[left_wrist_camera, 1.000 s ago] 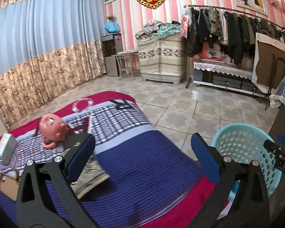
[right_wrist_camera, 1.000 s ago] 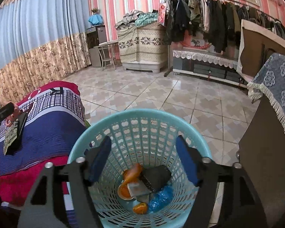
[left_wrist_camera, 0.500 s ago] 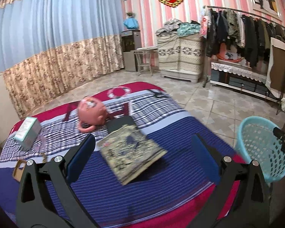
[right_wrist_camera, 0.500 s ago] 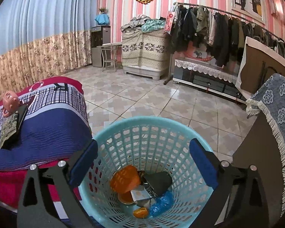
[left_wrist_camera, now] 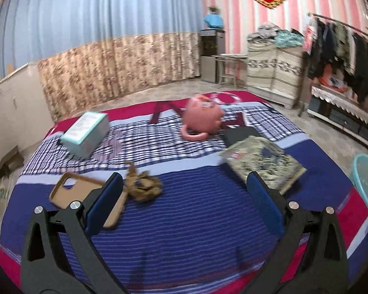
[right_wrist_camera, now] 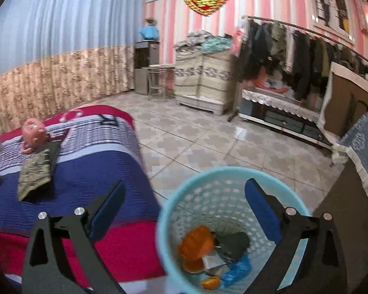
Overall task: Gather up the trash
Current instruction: 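Move both tools back over the bedspread, then reach both tools toward the khaki crumpled cloth and the printed snack package, then grasp the khaki crumpled cloth with the left tool while the right tool grasps the printed snack package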
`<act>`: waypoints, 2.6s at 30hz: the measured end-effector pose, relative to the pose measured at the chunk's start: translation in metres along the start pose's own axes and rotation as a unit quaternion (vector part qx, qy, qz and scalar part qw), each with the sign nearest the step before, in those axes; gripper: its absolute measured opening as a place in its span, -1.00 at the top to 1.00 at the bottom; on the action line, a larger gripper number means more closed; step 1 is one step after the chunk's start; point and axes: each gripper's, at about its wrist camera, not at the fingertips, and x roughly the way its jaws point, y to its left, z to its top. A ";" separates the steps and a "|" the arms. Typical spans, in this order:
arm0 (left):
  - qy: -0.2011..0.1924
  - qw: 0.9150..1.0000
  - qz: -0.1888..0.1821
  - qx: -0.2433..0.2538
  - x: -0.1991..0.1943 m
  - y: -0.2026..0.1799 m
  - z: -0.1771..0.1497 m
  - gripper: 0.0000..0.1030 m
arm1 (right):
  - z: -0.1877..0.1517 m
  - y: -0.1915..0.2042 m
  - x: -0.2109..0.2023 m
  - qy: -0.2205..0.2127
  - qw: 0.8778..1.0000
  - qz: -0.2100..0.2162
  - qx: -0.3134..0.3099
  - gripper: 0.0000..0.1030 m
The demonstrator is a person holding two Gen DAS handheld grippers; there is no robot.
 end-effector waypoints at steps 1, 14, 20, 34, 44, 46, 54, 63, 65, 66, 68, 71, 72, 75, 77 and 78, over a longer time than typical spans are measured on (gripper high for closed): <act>0.001 1.000 0.003 -0.004 0.000 0.005 0.000 -0.89 | 0.000 0.009 -0.001 -0.002 1.000 0.004 -0.009 -0.86; 0.015 0.998 0.048 -0.032 0.010 0.067 -0.020 -0.89 | -0.015 0.110 -0.005 0.013 0.991 0.096 -0.095 -0.86; 0.025 0.996 0.074 -0.041 0.018 0.094 -0.033 -0.89 | -0.025 0.129 0.000 0.032 0.987 0.104 -0.118 -0.86; 0.056 0.993 0.060 -0.088 0.037 0.118 -0.046 -0.89 | -0.033 0.147 0.011 0.049 0.985 0.129 -0.106 -0.87; 0.041 0.995 0.069 -0.064 0.033 0.109 -0.048 -0.89 | -0.010 0.177 0.046 0.067 0.980 0.174 -0.065 -0.87; 0.040 0.995 0.072 -0.059 0.033 0.107 -0.048 -0.89 | -0.007 0.186 0.055 0.073 0.978 0.181 -0.070 -0.86; 0.044 0.995 0.077 -0.048 0.034 0.103 -0.048 -0.89 | -0.011 0.200 0.066 0.098 0.960 0.247 -0.090 0.51; 0.037 0.996 0.074 -0.011 0.034 0.086 -0.036 -0.89 | -0.011 0.163 0.044 0.086 0.960 0.253 -0.082 0.88; 0.040 0.997 0.072 0.005 0.039 0.077 -0.029 -0.89 | -0.010 0.155 0.041 0.084 0.962 0.247 -0.078 0.87; 0.044 0.997 0.065 0.011 0.044 0.071 -0.025 -0.89 | -0.009 0.153 0.040 0.084 0.963 0.243 -0.078 0.87; 0.049 0.997 0.053 0.012 0.053 0.064 -0.018 -0.89 | -0.009 0.151 0.040 0.084 0.967 0.227 -0.084 0.83; 0.074 0.996 0.043 0.008 0.074 0.058 -0.012 -0.88 | -0.010 0.151 0.042 0.085 0.970 0.214 -0.080 -0.42; 0.086 0.995 0.041 0.010 0.082 0.055 -0.011 -0.87 | -0.010 0.150 0.041 0.079 0.971 0.213 -0.072 -0.54; 0.103 0.994 0.037 0.022 0.095 0.050 -0.013 -0.45 | -0.009 0.158 0.041 0.073 0.971 0.219 -0.070 -0.54; 0.107 0.994 0.026 0.025 0.098 0.049 -0.016 -0.12 | -0.011 0.169 0.042 0.073 0.970 0.216 -0.082 -0.54; 0.106 0.994 0.024 0.027 0.099 0.047 -0.017 -0.04 | -0.012 0.174 0.044 0.076 0.970 0.215 -0.086 -0.54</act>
